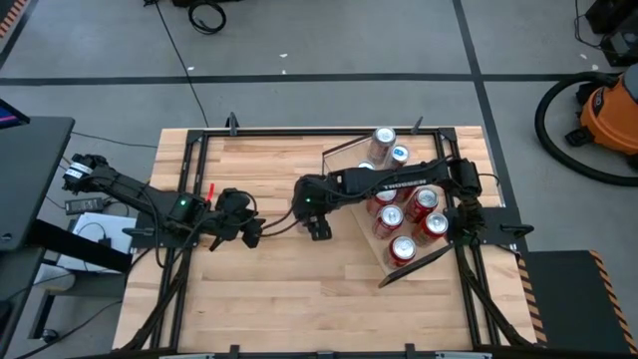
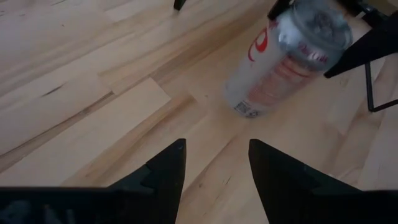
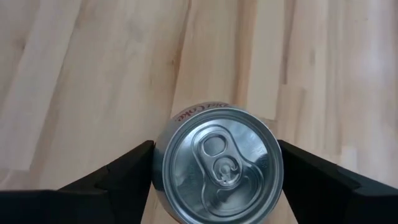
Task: Place canned beverage on shelf
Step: Put the silver soda can on the shelf aligned with the other silver can
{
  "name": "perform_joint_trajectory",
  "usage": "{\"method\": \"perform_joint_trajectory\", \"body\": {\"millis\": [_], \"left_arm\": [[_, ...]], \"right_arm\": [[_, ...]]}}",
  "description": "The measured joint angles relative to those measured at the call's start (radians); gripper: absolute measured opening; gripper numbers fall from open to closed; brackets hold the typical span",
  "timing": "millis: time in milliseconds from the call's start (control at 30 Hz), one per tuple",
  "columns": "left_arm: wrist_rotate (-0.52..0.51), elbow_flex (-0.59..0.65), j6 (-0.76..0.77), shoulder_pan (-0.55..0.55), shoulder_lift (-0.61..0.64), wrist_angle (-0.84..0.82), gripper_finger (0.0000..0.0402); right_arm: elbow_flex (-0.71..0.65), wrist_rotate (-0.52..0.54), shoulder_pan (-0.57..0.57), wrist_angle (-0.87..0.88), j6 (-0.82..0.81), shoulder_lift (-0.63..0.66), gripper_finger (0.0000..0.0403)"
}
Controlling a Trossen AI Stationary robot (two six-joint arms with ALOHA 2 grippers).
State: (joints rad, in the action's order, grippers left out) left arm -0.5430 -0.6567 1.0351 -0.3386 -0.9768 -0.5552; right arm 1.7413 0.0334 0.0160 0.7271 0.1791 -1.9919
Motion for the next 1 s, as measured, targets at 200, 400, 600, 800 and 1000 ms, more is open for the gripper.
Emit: {"method": "perform_joint_trajectory", "body": {"millis": [200, 400, 600, 800, 1000], "left_arm": [[0.0, 0.0, -0.002, 0.0, 0.0, 0.0, 0.0185], [0.0, 0.0, -0.003, 0.0, 0.0, 0.0, 0.0185], [0.0, 0.0, -0.003, 0.0, 0.0, 0.0, 0.0185], [0.012, 0.0, -0.003, 0.0, 0.0, 0.0, 0.0185], [0.016, 0.0, -0.003, 0.0, 0.0, -0.004, 0.0185]], "right_arm": [[0.106, 0.046, -0.018, 0.091, 0.005, 0.001, 0.0312], [0.233, 0.052, -0.051, 0.213, 0.006, 0.001, 0.0312], [0.351, 0.052, -0.086, 0.327, 0.001, 0.001, 0.0312], [0.427, 0.052, -0.114, 0.426, 0.0, 0.003, 0.0312], [0.432, 0.07, -0.136, 0.451, -0.003, 0.044, 0.0312]]}}
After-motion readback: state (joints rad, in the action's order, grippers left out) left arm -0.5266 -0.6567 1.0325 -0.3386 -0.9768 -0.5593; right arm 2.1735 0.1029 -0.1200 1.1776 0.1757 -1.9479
